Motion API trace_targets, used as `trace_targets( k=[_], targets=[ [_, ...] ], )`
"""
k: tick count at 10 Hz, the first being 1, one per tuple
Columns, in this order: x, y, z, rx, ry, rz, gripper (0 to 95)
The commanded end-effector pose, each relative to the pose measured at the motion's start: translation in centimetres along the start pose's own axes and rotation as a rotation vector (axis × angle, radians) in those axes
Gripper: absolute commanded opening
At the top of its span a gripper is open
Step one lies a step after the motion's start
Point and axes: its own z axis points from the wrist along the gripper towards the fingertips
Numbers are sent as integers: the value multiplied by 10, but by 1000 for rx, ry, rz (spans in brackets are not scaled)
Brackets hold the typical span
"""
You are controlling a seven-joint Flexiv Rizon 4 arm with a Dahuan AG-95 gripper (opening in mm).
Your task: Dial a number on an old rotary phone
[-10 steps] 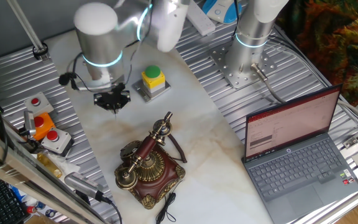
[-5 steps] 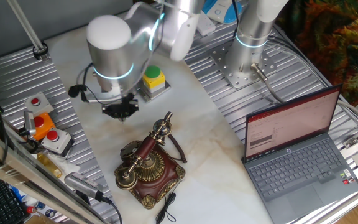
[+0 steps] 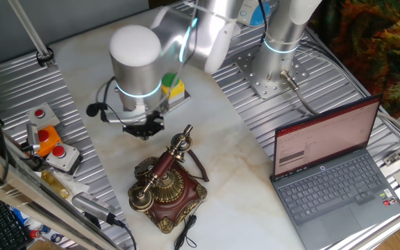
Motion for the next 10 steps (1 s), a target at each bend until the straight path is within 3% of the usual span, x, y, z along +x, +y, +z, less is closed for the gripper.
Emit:
trace_targets(
  k=[1, 3, 10],
  targets=[
    [-6, 9, -5, 1, 9, 9, 0],
    [-12, 17, -7, 0, 18, 12, 0],
    [-21, 37, -25, -9, 6, 14, 0]
  ],
)
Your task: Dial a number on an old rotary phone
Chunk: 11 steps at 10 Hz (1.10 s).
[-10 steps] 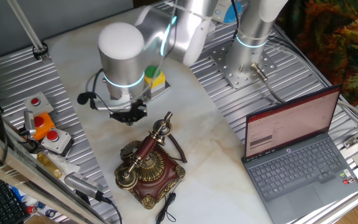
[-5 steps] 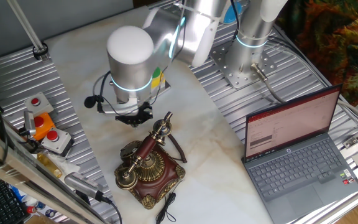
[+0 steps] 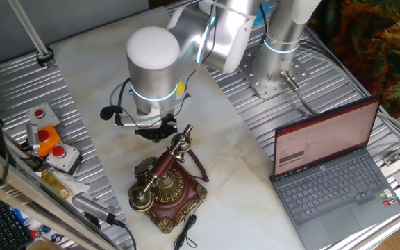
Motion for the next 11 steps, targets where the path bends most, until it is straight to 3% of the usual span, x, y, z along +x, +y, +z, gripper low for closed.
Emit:
trace_targets(
  k=[1, 4, 8, 11],
  targets=[
    [-1, 3, -2, 1, 0, 4, 0],
    [-4, 8, -1, 8, 7, 8, 0],
    [-4, 8, 0, 8, -5, -13, 0],
    [-4, 8, -1, 18, 15, -138, 0]
  ],
)
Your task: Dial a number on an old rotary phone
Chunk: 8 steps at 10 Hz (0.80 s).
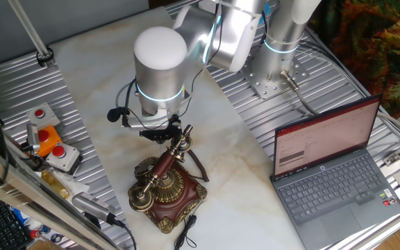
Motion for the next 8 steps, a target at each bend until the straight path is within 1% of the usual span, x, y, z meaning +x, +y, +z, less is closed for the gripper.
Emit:
trace_targets(
  k=[1, 2, 3, 4, 5, 8],
  targets=[
    [0, 0, 1, 12, 31, -138, 0],
    [0, 0, 1, 10, 37, -173, 0],
    [0, 0, 1, 10, 38, -187, 0],
    [0, -1, 0, 10, 39, -224, 0],
    [1, -2, 0, 5, 41, -243, 0],
    [6, -10, -1, -12, 25, -247, 0]
  ],
)
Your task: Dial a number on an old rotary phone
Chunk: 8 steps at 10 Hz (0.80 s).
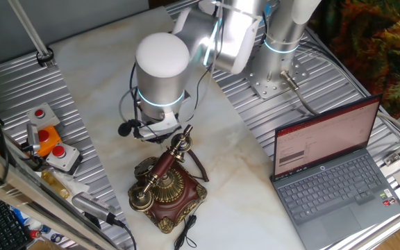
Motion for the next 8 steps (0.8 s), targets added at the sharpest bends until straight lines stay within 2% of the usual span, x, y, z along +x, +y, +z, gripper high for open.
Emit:
trace_targets(
  k=[1, 2, 5, 8],
  targets=[
    [7, -5, -3, -14, -9, -3, 0],
    [13, -9, -4, -21, -15, -8, 0],
    [20, -16, 1, -17, -32, 1, 0],
    [22, -19, 5, -4, -42, 22, 0]
  ],
)
